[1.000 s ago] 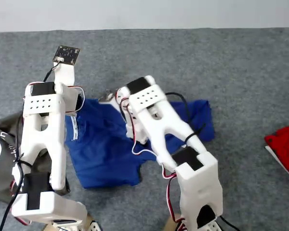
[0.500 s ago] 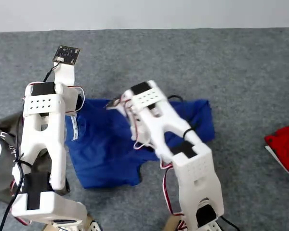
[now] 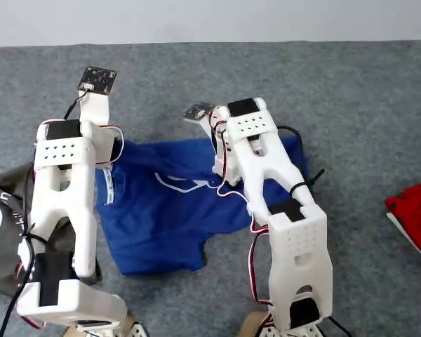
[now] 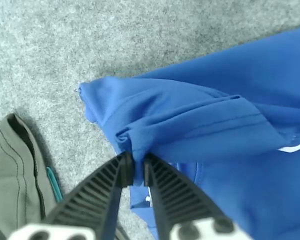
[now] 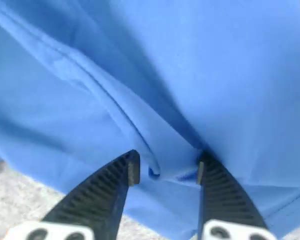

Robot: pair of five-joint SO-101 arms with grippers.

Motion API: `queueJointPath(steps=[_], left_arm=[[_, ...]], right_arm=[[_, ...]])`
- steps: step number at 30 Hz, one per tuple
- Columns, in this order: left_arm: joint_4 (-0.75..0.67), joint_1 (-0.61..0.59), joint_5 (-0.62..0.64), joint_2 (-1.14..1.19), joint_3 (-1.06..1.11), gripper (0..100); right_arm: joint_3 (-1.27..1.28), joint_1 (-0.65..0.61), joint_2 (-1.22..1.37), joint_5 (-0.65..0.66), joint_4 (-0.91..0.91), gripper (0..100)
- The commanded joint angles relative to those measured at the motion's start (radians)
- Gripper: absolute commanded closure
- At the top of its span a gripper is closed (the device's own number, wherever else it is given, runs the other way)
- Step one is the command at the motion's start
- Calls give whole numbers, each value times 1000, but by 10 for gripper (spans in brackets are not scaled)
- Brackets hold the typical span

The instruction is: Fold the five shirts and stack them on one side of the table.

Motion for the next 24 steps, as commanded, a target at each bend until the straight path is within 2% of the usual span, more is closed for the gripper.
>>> queueJointPath(steps=[1, 5, 13, 18, 24], left_arm=[[-15, 5, -2, -8, -4, 994], [-14, 2, -2, -8, -4, 994], [2, 0, -2, -18, -13, 994], [61, 6, 0, -61, -64, 994], [101, 6, 0, -221, -110, 994]], right_arm=[[-57, 13, 12, 15, -18, 842], [-120, 12, 68, 15, -7, 984], [-316, 15, 74, 14, 191, 987], [-345, 13, -44, 60, 194, 987], [-344, 5, -229, 84, 196, 987]])
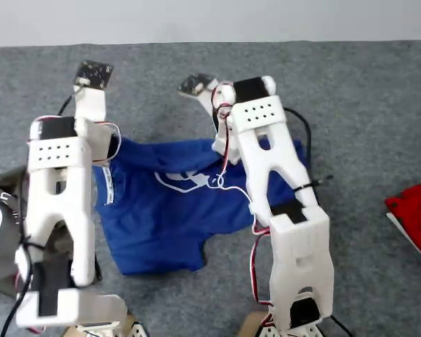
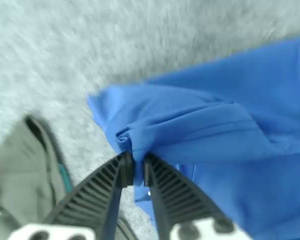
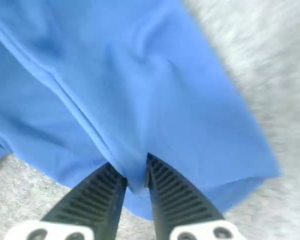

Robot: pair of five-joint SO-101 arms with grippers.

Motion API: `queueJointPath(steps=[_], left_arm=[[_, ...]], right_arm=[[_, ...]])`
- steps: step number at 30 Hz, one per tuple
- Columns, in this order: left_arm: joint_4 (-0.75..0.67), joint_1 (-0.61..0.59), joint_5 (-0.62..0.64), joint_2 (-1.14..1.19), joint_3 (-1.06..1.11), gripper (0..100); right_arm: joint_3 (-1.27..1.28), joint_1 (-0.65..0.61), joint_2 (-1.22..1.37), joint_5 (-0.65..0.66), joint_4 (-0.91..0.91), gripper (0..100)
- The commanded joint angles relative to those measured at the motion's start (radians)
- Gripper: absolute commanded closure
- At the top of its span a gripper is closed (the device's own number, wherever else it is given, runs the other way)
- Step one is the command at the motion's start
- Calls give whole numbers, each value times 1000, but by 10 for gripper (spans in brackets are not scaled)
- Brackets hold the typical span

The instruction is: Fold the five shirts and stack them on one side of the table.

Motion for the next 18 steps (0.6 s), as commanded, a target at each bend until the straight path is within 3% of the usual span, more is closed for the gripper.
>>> queueJointPath(steps=[1, 6, 18], left_arm=[[23, 6, 0, -150, -50, 994], [25, 6, 0, -310, -48, 994], [25, 6, 0, -583, -42, 994]], right_arm=[[-48, 2, -168, 14, 47, 987], [23, 5, -323, 35, 47, 987], [554, 42, -788, 207, 45, 987]])
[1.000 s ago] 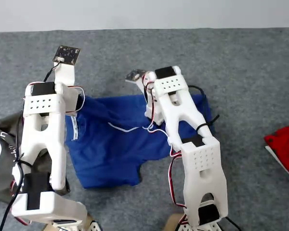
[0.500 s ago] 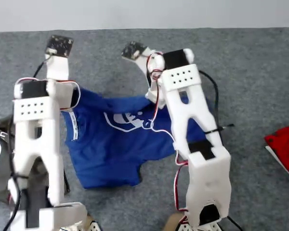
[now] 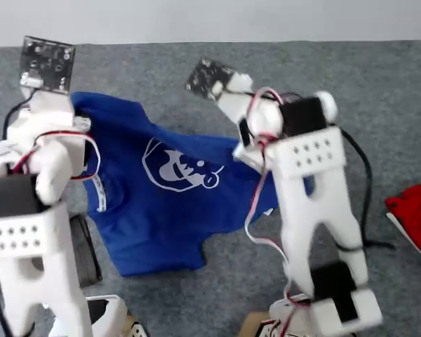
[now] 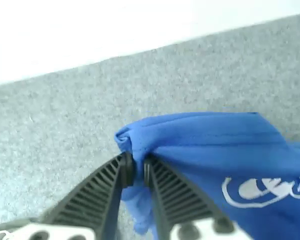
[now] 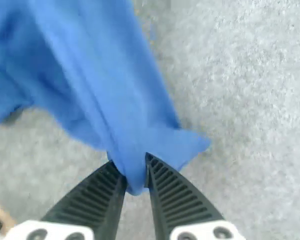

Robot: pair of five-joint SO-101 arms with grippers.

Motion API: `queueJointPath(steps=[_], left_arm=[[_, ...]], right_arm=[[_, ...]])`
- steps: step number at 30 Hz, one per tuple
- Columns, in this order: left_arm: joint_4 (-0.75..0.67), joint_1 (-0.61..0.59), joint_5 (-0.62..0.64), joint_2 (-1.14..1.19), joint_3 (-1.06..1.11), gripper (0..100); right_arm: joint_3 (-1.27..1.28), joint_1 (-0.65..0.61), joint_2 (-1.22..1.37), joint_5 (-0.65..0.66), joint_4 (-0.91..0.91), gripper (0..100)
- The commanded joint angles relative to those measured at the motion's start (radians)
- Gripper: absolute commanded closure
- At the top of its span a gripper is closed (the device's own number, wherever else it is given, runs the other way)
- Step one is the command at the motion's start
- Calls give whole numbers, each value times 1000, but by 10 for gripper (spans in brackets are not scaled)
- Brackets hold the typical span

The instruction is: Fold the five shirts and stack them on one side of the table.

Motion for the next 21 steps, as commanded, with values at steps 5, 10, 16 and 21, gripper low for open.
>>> queueJointPath(steps=[5, 10, 16, 21], left_arm=[[0, 6, -2, -21, 13, 994], [0, 6, -2, 49, 88, 994], [-21, 0, -2, 101, 148, 994], [-43, -2, -6, 106, 163, 994]], right_arm=[[167, -2, 50, 40, -27, 987], [160, -13, 309, 38, -245, 987], [-51, -22, 615, 14, -340, 983], [-311, 12, 800, -68, -206, 881]])
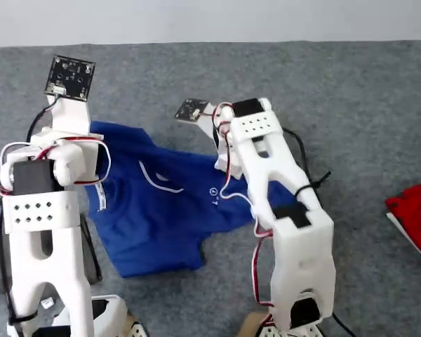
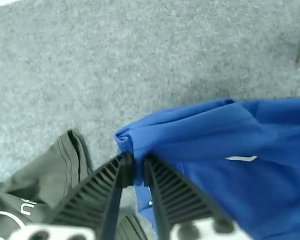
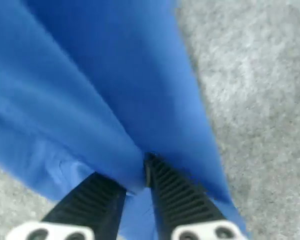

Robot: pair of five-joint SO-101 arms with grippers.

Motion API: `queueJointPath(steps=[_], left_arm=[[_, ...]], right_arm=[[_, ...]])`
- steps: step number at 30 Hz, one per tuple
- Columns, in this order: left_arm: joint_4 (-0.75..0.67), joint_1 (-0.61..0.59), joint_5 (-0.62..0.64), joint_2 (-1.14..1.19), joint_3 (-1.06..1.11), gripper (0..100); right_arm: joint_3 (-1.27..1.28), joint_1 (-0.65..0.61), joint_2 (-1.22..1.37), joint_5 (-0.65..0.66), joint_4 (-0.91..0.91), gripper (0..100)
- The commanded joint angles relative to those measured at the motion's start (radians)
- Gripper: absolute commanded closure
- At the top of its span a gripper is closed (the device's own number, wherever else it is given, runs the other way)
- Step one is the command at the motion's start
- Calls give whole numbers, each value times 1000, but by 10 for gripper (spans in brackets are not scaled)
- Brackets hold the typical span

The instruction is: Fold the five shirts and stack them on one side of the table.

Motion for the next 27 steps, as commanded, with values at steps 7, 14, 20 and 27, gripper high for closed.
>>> queueJointPath(steps=[7, 14, 20, 27], left_arm=[[-55, -2, -6, 3, -7, 994], [-92, 2, -3, 3, 13, 994], [-92, -3, -5, 3, 16, 994], [-97, 2, -3, 3, 27, 994]], right_arm=[[-466, 163, 225, -83, 240, 842], [-664, 272, 311, -81, 305, 842], [-709, 344, 320, -60, 305, 842], [-681, 346, 216, -58, 320, 842]])
